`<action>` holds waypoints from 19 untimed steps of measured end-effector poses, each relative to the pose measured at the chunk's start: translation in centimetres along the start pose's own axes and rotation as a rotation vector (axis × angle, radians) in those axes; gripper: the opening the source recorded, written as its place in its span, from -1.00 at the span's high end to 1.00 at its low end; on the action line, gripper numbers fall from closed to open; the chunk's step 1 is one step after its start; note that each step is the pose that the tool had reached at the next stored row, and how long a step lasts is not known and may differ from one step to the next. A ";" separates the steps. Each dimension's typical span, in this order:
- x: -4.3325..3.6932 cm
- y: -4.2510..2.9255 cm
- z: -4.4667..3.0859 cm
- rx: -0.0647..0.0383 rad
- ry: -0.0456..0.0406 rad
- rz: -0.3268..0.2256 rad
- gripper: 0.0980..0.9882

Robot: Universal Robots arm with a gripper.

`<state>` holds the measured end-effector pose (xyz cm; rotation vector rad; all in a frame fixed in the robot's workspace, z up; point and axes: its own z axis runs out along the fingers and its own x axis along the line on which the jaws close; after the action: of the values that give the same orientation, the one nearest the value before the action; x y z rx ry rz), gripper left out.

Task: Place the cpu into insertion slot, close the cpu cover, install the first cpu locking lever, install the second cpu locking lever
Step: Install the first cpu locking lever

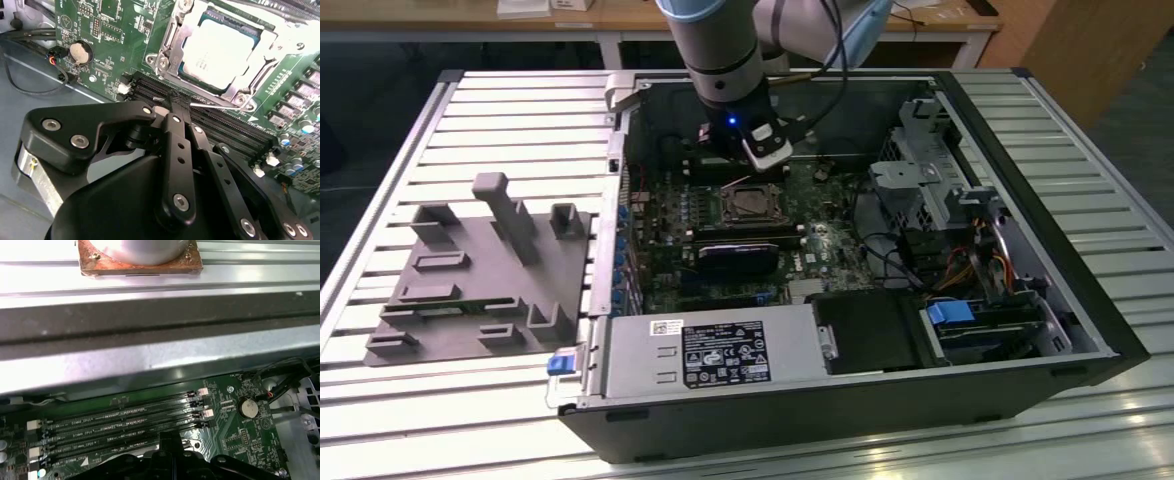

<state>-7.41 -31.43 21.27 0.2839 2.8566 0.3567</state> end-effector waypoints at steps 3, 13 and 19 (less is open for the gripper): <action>0.09 0.23 0.10 0.003 -0.0037 0.013 0.99; 0.45 0.48 0.48 0.020 -0.0240 0.085 0.99; 0.83 0.70 0.60 0.026 -0.0317 0.112 0.99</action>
<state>-7.92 -30.45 20.71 0.4515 2.8230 0.3334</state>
